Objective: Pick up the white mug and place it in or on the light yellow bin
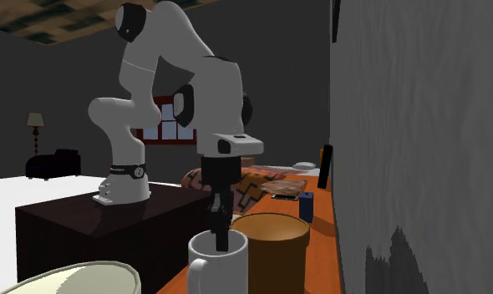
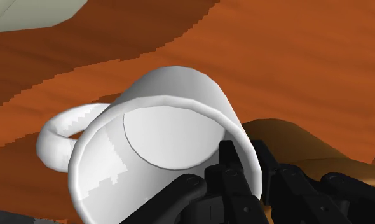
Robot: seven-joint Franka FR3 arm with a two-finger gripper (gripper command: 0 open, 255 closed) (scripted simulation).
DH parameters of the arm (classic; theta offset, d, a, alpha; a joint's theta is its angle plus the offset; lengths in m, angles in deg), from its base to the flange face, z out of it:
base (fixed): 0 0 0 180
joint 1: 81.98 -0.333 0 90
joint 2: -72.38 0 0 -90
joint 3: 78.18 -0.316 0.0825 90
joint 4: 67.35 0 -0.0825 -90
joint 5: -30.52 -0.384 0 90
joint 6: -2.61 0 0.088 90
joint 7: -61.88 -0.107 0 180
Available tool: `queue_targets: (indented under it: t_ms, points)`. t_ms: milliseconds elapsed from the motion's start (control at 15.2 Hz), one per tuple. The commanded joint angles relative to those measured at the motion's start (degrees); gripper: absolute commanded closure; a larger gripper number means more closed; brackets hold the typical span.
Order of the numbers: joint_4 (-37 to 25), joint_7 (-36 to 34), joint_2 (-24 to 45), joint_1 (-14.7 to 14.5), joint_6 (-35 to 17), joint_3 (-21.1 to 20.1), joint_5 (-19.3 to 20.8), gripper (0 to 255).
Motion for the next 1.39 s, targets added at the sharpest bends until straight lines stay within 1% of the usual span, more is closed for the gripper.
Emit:
queue_targets:
  t_ms: [0,660,1320]
  points:
    - [0.04,-0.26,-1.21,-0.20,1.10,0.26,0.35,255]
    - [-0.06,-1.58,-7.11,-1.06,7.02,1.45,2.20,255]
    - [-1.43,-2.81,-12.23,-1.62,13.39,2.24,3.93,255]
